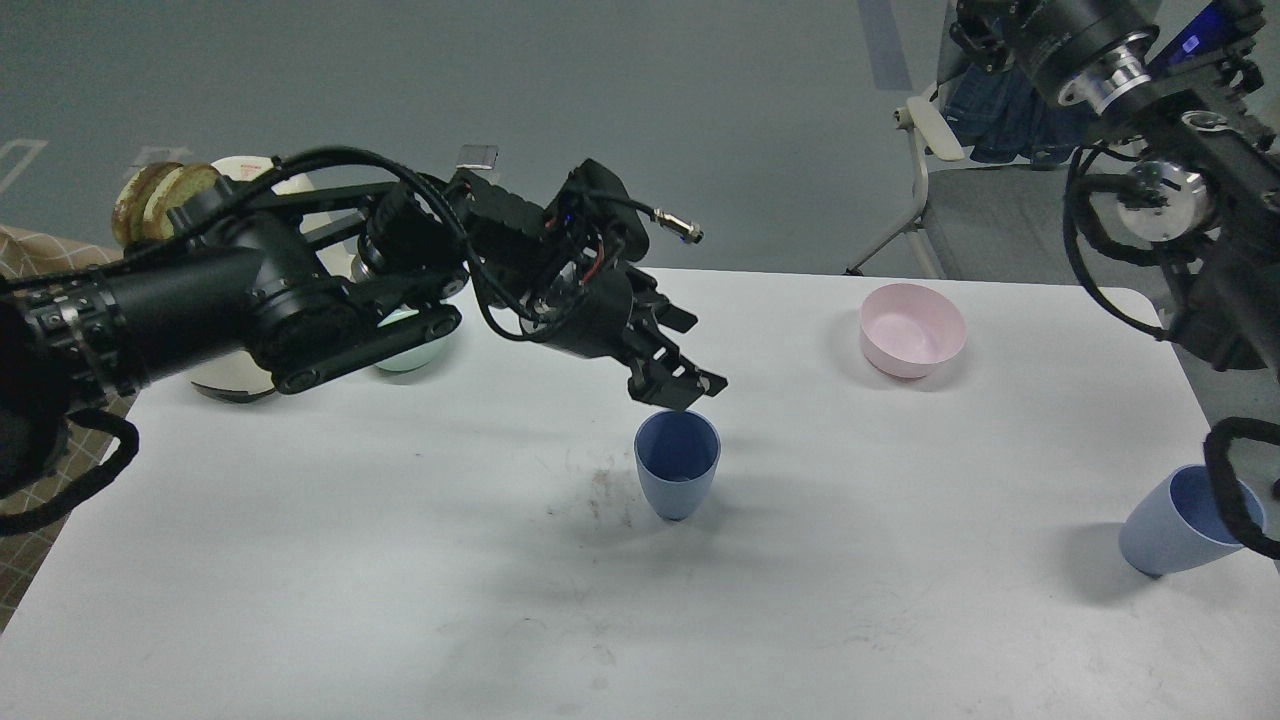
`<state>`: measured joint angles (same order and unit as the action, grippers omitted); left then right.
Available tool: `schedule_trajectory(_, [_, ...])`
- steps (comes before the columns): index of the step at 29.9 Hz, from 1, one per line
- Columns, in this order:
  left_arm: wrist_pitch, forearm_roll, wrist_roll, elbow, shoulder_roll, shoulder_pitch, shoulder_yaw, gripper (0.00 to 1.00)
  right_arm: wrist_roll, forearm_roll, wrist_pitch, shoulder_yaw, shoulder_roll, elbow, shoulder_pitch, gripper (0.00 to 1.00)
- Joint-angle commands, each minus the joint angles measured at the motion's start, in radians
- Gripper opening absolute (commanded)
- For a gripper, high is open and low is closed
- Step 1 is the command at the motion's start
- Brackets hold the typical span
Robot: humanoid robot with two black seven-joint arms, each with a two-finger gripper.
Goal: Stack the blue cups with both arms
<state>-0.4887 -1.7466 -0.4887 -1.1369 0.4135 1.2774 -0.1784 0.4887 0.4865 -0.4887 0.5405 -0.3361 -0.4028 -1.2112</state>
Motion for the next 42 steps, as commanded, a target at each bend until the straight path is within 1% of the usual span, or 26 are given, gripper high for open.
schedule_trajectory(1, [0.0, 0.21, 0.0, 0.047, 0.037, 0.014, -0.064, 0.83, 0.0, 0.004, 0.0, -0.124, -0.171, -0.163, 0.018, 1.0])
schedule_trajectory(2, [0.0, 0.301, 0.0, 0.077, 0.053, 0.013, -0.082, 0.83, 0.0, 0.007, 0.0, -0.155, -0.245, -0.225, 0.025, 1.0])
schedule_trajectory(5, [0.0, 0.493, 0.0, 0.127, 0.07, 0.002, -0.102, 0.83, 0.0, 0.029, 0.0, -0.204, -0.377, -0.321, 0.039, 1.0])
schedule_trajectory(6, [0.0, 0.597, 0.0, 0.149, 0.077, -0.007, -0.107, 0.83, 0.0, 0.065, 0.0, -0.229, -0.447, -0.362, 0.047, 1.0])
schedule_trajectory(8, [0.0, 0.695, 0.0, 0.166, 0.082, -0.024, -0.107, 0.83, 0.0, 0.119, 0.0, -0.252, -0.513, -0.405, 0.056, 1.0])
schedule_trajectory(10, [0.0, 0.862, 0.0, 0.19, 0.096, -0.049, -0.116, 0.83, 0.0, 0.267, 0.0, -0.28, -0.643, -0.494, 0.084, 1.0])
schedule_trajectory(11, [0.0, 0.901, 0.0, 0.195, 0.097, -0.053, -0.118, 0.83, 0.0, 0.308, 0.0, -0.283, -0.678, -0.516, 0.093, 1.0])
schedule_trajectory(12, [0.0, 0.967, 0.0, 0.207, 0.099, -0.067, -0.119, 0.83, 0.0, 0.393, 0.0, -0.283, -0.736, -0.551, 0.116, 1.0])
schedule_trajectory(14, [0.0, 1.018, 0.0, 0.22, 0.097, -0.081, -0.119, 0.83, 0.0, 0.472, 0.0, -0.283, -0.788, -0.585, 0.145, 1.0])
schedule_trajectory(16, [0.0, 1.07, 0.0, 0.227, 0.094, -0.095, -0.119, 0.83, 0.0, 0.581, 0.0, -0.284, -0.877, -0.646, 0.211, 1.0])
schedule_trajectory(18, [0.0, 1.076, 0.0, 0.227, 0.091, -0.111, -0.121, 0.83, 0.0, 0.619, 0.013, -0.284, -0.934, -0.68, 0.266, 1.0])
schedule_trajectory(22, [0.002, 1.072, 0.0, 0.227, 0.082, -0.141, -0.119, 0.83, 0.0, 0.633, 0.036, -0.286, -1.004, -0.72, 0.373, 1.0])
schedule_trajectory(27, [0.006, 1.07, 0.0, 0.227, 0.074, -0.155, -0.119, 0.83, 0.0, 0.685, 0.074, -0.287, -1.047, -0.746, 0.467, 1.0])
schedule_trajectory(34, [0.006, 1.061, 0.0, 0.226, 0.07, -0.155, -0.118, 0.83, 0.0, 0.779, 0.128, -0.355, -1.051, -0.768, 0.495, 1.0])
schedule_trajectory(38, [0.006, 1.061, 0.0, 0.226, 0.06, -0.156, -0.118, 0.83, 0.0, 0.831, 0.177, -0.395, -1.029, -0.763, 0.496, 1.0])
schedule_trajectory(42, [0.006, 1.061, 0.0, 0.226, 0.06, -0.158, -0.118, 0.83, 0.0, 0.833, 0.194, -0.416, -0.986, -0.749, 0.496, 0.99])
